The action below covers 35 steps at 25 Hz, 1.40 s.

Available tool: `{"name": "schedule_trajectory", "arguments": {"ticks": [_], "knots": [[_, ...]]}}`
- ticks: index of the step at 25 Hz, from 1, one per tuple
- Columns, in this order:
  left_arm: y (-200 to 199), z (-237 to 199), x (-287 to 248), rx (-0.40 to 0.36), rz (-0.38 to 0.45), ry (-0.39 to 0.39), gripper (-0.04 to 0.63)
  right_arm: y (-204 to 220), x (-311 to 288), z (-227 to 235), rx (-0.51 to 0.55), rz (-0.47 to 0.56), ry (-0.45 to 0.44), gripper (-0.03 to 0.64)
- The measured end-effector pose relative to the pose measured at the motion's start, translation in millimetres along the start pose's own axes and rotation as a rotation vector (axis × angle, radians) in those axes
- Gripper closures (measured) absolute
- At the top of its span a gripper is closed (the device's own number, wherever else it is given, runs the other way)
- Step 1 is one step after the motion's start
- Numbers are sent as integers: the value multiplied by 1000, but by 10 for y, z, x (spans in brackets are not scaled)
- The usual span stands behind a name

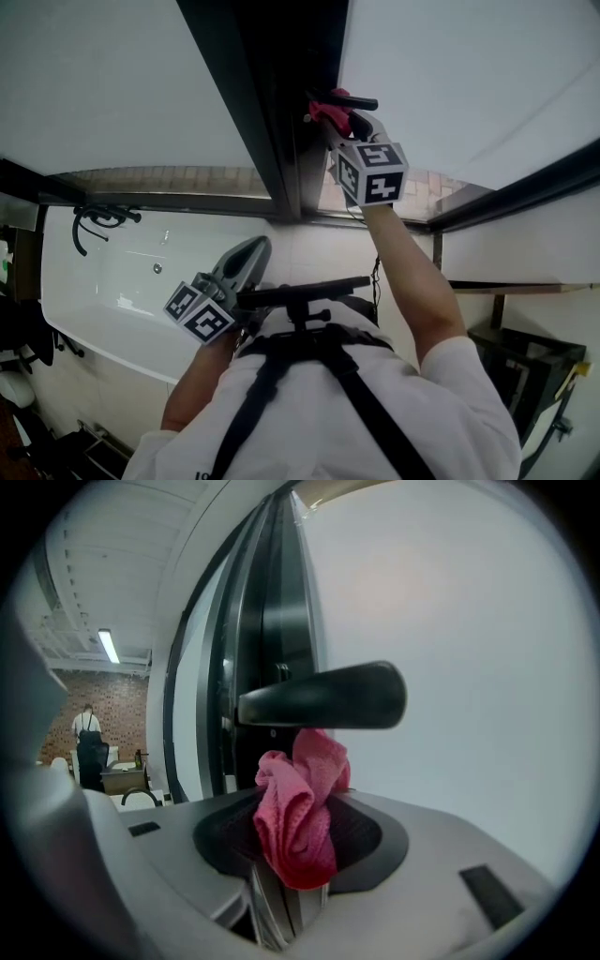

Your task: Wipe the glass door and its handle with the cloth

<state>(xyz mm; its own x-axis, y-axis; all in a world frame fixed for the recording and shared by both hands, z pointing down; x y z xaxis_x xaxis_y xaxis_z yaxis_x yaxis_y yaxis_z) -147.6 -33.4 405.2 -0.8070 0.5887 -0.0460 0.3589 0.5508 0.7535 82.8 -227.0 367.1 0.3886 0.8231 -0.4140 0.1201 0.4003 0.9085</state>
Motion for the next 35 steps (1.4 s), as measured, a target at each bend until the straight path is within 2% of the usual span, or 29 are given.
{"name": "schedule_trajectory", "arguments": {"ticks": [11, 18, 24, 35], "knots": [[-14, -50, 29, 2, -1, -17, 594, 299, -183, 49, 28, -30, 29, 448], [-21, -46, 19, -2, -10, -20, 594, 509, -315, 53, 32, -120, 18, 448], [-33, -64, 43, -2, -12, -24, 594, 818, -420, 79, 2, -267, 13, 448], [-37, -87, -27, 3, -20, 15, 594, 953, -90, -40, -20, -259, -18, 448]]}}
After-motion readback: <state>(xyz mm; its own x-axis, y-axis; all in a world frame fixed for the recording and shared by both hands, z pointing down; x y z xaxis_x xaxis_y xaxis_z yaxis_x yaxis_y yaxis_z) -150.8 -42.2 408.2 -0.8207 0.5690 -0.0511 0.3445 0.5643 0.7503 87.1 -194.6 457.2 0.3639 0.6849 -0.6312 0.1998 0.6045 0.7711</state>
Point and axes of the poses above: the fingertips, and each gripper's own axes: x backward along the fingers, z to its right, y out of its underside, the point moved 7 cm from there along x, backward along the fingers, and after that the axes turned 12 degrees about -z, right-handed, at the moved point
